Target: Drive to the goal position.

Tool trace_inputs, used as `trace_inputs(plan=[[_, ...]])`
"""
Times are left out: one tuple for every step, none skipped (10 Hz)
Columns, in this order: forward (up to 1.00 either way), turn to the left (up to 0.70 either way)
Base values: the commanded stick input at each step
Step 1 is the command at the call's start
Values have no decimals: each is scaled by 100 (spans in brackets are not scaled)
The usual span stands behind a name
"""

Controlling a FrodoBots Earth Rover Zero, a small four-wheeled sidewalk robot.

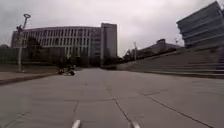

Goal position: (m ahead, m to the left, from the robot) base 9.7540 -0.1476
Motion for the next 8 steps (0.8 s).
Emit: trace_inputs(plan=[[85, 0], [85, 0], [85, 0], [85, 0], [85, 0], [85, 0], [85, 0], [85, 0]])
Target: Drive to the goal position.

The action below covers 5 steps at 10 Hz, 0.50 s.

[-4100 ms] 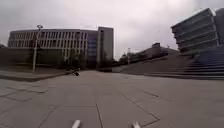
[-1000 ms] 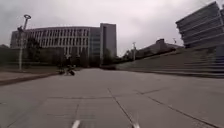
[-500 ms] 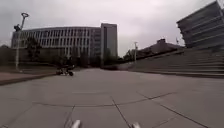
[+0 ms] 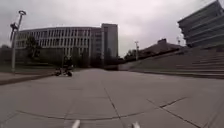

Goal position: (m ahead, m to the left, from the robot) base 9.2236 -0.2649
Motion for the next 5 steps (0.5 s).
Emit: trace_inputs(plan=[[85, 0], [85, 0], [85, 0], [85, 0], [85, 0]])
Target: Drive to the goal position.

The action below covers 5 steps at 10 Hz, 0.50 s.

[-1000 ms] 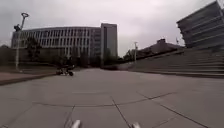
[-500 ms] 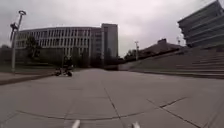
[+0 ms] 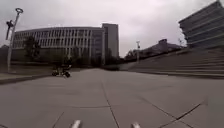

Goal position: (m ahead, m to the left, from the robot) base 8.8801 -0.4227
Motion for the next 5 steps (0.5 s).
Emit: trace_inputs(plan=[[85, 0], [85, 0], [85, 0], [85, 0], [85, 0]])
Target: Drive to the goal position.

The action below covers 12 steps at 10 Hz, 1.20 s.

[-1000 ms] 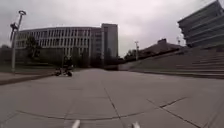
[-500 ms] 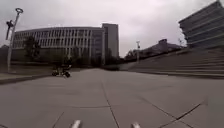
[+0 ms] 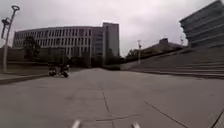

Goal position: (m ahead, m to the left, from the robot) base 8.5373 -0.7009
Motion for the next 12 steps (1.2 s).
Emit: trace_inputs(plan=[[85, 0], [85, 0], [85, 0], [85, 0], [85, 0], [85, 0], [85, 0], [85, 0], [85, 0], [85, 0], [85, 0], [85, 0]])
